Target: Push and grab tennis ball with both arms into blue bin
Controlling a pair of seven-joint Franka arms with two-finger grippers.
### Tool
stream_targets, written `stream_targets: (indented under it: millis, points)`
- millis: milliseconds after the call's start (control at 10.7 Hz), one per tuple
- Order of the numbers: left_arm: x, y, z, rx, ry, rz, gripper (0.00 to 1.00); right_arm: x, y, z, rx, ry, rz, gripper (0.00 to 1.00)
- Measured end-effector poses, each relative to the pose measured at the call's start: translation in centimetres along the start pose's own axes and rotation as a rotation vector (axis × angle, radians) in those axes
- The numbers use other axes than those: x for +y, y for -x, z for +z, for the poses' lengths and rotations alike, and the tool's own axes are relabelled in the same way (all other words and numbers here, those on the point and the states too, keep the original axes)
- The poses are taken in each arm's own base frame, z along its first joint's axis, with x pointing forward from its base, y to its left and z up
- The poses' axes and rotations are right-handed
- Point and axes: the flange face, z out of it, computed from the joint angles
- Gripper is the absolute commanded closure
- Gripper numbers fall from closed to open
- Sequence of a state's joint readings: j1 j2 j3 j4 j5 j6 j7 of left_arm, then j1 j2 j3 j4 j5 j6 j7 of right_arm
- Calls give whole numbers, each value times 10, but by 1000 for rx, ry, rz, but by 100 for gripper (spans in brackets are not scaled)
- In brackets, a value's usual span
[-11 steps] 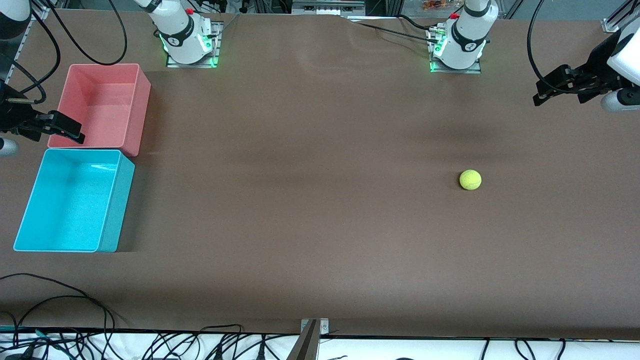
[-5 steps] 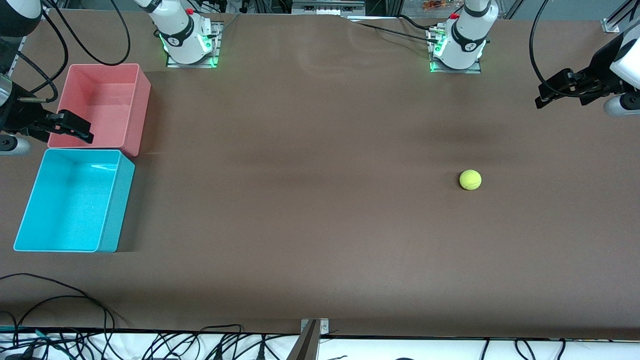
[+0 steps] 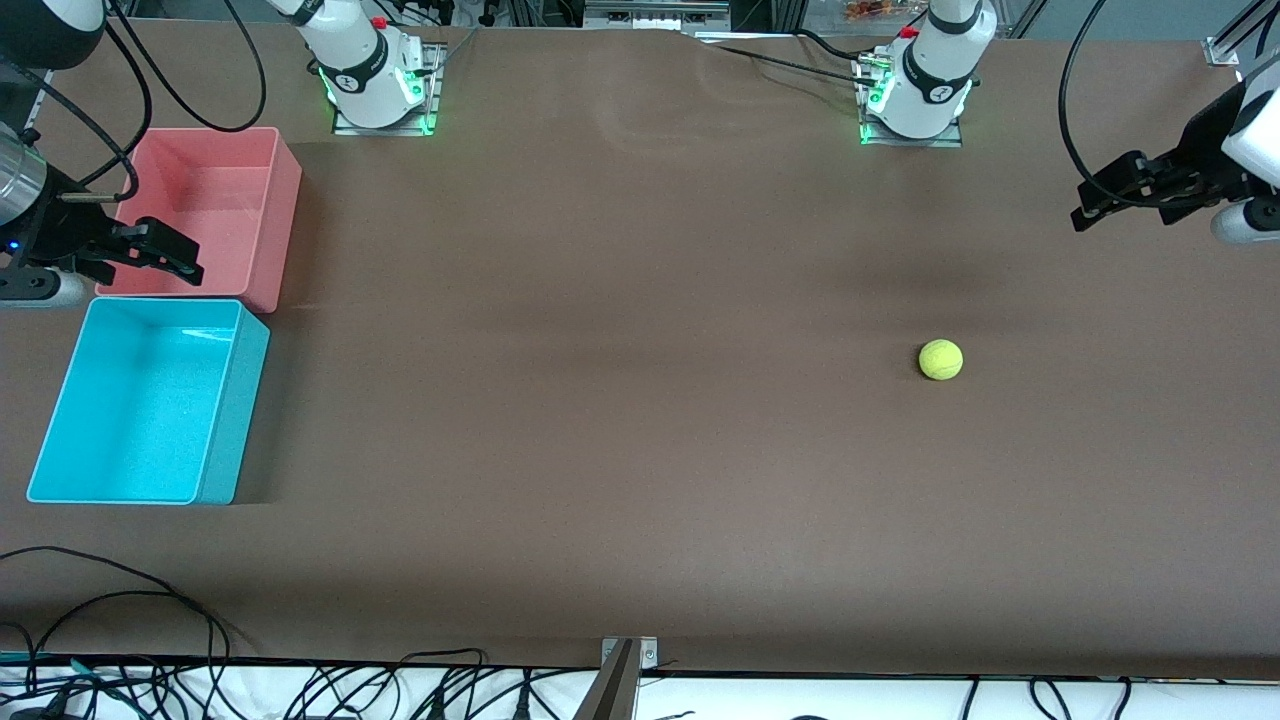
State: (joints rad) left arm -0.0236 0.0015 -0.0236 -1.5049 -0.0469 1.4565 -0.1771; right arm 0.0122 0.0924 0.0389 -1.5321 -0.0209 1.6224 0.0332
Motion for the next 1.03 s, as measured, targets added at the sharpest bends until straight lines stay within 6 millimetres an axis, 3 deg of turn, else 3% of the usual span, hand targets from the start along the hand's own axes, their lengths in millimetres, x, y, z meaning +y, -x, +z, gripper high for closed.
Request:
stream_targets:
  millis: [1030]
  points:
    - [-15,-11,40,-41,-5,-31,0,-3,0,-1,0,-17,-2,0]
